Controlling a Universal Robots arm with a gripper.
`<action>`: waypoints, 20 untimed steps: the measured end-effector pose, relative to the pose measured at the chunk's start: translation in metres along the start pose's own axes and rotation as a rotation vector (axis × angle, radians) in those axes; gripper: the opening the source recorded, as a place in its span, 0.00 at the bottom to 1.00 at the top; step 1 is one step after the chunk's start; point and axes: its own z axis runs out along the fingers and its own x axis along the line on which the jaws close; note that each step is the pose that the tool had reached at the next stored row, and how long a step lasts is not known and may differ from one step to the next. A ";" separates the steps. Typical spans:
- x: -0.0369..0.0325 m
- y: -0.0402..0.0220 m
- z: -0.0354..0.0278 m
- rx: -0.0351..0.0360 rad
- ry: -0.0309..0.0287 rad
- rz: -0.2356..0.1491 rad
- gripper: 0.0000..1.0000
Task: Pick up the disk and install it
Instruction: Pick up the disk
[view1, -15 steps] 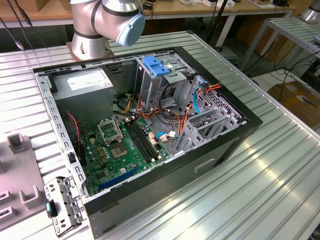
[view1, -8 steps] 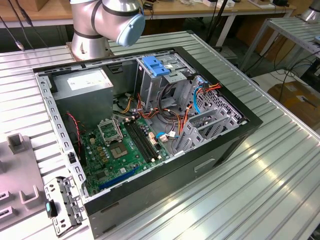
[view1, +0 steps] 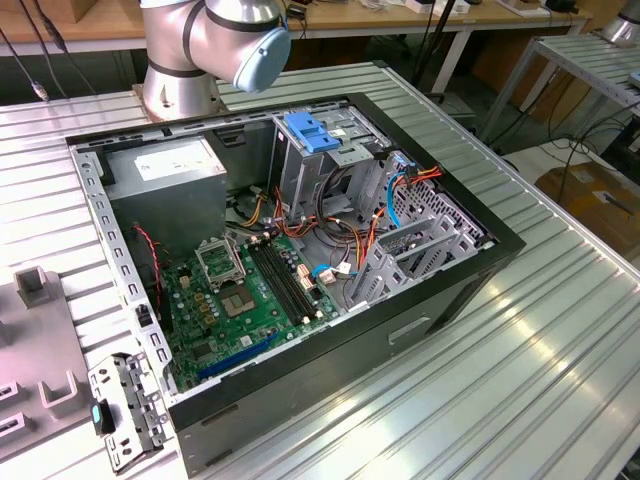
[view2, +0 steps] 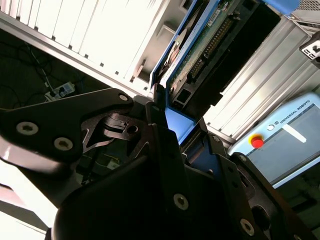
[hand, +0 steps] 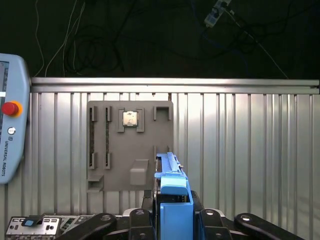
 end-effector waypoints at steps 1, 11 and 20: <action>0.0000 -0.0010 -0.0001 -0.0001 0.0000 0.000 0.37; 0.0020 -0.0123 -0.0003 -0.0001 0.0000 0.000 0.37; 0.0083 -0.0345 -0.0006 -0.0018 0.0000 0.000 0.37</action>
